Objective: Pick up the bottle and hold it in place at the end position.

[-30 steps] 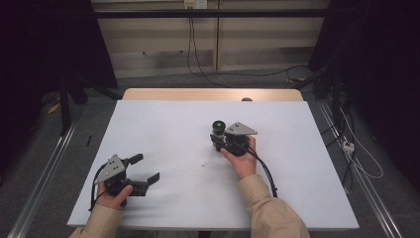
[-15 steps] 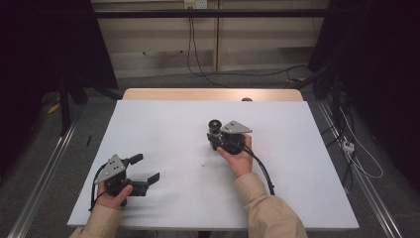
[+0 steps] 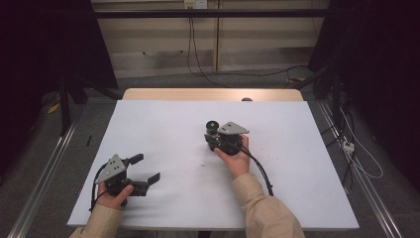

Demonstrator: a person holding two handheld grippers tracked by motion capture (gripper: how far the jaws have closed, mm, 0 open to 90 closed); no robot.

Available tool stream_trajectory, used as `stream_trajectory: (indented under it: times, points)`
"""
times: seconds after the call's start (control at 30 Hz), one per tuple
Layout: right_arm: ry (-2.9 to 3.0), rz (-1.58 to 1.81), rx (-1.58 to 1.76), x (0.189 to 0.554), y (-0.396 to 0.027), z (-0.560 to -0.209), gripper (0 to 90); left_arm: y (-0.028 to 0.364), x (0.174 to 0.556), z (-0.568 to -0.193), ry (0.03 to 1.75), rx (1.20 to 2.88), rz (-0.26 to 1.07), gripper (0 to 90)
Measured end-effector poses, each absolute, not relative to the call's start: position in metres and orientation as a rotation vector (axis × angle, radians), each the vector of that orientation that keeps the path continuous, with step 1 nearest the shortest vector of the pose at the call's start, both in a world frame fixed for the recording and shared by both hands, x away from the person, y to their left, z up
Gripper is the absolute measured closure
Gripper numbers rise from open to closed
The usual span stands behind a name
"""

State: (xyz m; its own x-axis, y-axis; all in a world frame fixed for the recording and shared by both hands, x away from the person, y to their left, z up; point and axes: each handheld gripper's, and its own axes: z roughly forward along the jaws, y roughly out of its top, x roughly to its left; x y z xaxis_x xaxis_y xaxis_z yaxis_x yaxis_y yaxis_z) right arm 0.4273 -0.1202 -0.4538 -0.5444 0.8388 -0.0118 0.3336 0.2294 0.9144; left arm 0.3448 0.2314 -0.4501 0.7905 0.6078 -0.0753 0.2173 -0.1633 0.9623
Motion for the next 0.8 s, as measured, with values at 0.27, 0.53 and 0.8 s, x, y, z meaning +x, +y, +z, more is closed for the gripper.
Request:
stream_trajectory:
  times: [0.27,0.53,0.8]
  points:
    - [2.006,1.287,1.050,0.426,-0.116,-0.456,53.4,0.230,0.345,-0.450,0.653,1.730,0.385,4.5]
    - [2.003,1.293,1.071,0.426,-0.117,-0.458,53.4,0.226,0.348,-0.449,0.652,1.731,0.373,4.0]
    - [2.006,1.293,1.081,0.425,-0.117,-0.458,53.5,0.215,0.352,-0.446,0.643,1.740,0.354,4.1]
